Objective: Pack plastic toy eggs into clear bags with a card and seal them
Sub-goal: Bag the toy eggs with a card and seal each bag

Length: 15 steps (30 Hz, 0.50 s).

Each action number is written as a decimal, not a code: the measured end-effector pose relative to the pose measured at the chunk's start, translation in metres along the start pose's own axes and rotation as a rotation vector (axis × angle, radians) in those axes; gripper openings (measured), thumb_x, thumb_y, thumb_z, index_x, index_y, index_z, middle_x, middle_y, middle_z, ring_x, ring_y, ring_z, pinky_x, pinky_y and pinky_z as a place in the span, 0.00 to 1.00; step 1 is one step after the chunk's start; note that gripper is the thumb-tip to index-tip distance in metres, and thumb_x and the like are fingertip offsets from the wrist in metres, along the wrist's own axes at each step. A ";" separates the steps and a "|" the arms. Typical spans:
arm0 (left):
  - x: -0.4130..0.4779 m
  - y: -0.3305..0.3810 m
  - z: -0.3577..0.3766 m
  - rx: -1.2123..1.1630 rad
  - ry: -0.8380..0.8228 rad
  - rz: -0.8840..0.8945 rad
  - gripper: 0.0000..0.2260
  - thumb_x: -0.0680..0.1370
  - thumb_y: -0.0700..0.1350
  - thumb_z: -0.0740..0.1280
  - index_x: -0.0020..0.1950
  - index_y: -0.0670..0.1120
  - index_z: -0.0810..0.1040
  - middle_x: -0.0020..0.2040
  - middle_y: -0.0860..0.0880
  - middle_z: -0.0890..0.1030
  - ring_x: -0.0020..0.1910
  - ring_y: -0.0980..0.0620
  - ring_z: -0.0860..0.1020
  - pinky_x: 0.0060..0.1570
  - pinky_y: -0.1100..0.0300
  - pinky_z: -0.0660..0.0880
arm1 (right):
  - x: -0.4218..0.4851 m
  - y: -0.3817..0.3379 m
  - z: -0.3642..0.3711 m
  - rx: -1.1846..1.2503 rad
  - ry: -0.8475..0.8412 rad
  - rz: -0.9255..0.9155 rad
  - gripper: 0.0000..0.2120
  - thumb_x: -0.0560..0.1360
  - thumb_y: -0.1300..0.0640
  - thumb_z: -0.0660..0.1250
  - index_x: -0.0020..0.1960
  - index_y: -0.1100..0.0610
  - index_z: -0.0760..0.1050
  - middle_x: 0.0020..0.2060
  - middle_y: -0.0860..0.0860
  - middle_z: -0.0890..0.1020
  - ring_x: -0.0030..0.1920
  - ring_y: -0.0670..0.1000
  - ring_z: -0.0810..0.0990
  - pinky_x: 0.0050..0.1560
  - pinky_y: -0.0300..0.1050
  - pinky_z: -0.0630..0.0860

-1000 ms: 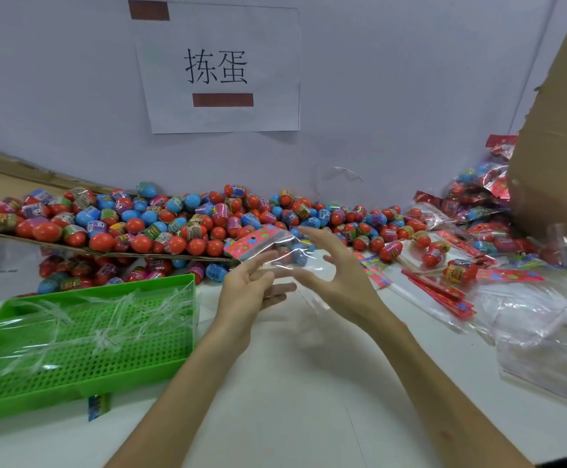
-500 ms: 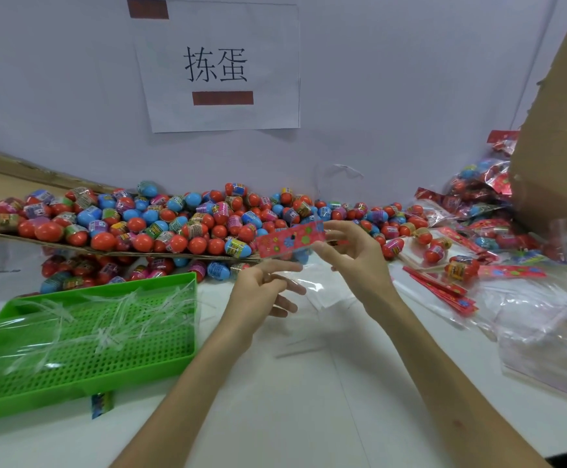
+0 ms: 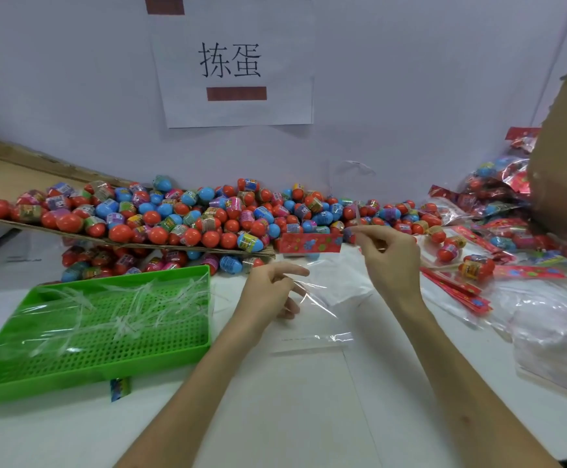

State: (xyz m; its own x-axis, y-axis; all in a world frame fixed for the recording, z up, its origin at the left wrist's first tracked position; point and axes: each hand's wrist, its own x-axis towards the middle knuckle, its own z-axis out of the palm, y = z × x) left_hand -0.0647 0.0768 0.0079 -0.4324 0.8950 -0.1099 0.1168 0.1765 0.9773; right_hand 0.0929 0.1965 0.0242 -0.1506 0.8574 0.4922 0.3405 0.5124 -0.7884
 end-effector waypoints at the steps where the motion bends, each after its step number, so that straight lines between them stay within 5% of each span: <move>1: -0.003 -0.003 -0.001 0.022 0.013 0.004 0.20 0.78 0.30 0.57 0.53 0.47 0.85 0.42 0.39 0.86 0.29 0.48 0.78 0.29 0.61 0.74 | -0.003 -0.005 0.003 -0.026 0.033 -0.069 0.10 0.79 0.63 0.71 0.60 0.61 0.84 0.49 0.52 0.86 0.43 0.42 0.80 0.47 0.25 0.76; 5: -0.005 -0.004 0.007 0.020 0.049 0.007 0.20 0.75 0.28 0.56 0.48 0.44 0.84 0.39 0.34 0.83 0.28 0.44 0.75 0.28 0.61 0.71 | -0.012 -0.053 0.027 -0.009 0.009 -0.390 0.09 0.77 0.65 0.72 0.56 0.59 0.86 0.43 0.47 0.86 0.38 0.39 0.81 0.44 0.28 0.78; 8: -0.009 -0.011 0.002 0.021 0.071 -0.010 0.15 0.76 0.30 0.59 0.38 0.47 0.77 0.25 0.54 0.80 0.24 0.55 0.77 0.30 0.63 0.74 | -0.021 -0.105 0.068 0.047 -0.079 -0.584 0.08 0.76 0.68 0.71 0.50 0.59 0.87 0.37 0.51 0.87 0.34 0.46 0.82 0.42 0.36 0.79; 10: -0.020 -0.019 -0.007 -0.027 0.058 -0.054 0.14 0.81 0.35 0.60 0.44 0.54 0.76 0.25 0.65 0.78 0.28 0.70 0.77 0.34 0.71 0.75 | -0.031 -0.137 0.103 0.069 -0.219 -0.619 0.09 0.76 0.69 0.68 0.44 0.62 0.87 0.33 0.54 0.85 0.32 0.49 0.79 0.44 0.42 0.79; 11: -0.024 -0.019 -0.009 -0.018 0.046 -0.067 0.16 0.83 0.35 0.59 0.47 0.52 0.80 0.27 0.63 0.79 0.28 0.72 0.77 0.33 0.74 0.73 | -0.037 -0.151 0.121 0.043 -0.312 -0.633 0.10 0.77 0.69 0.67 0.42 0.63 0.86 0.32 0.55 0.84 0.33 0.51 0.77 0.45 0.47 0.77; 15: -0.010 -0.002 0.004 0.010 0.043 -0.078 0.21 0.79 0.30 0.54 0.51 0.45 0.85 0.41 0.42 0.83 0.30 0.49 0.76 0.28 0.61 0.74 | -0.072 -0.181 0.189 -0.257 -0.644 -0.777 0.13 0.77 0.71 0.61 0.54 0.62 0.82 0.47 0.56 0.83 0.48 0.57 0.81 0.49 0.53 0.78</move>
State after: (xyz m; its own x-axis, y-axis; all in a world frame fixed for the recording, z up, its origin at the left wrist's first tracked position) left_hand -0.0567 0.0691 0.0067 -0.4784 0.8599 -0.1779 0.0902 0.2497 0.9641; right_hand -0.1329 0.0517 0.0619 -0.8540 0.1985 0.4810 0.1140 0.9733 -0.1993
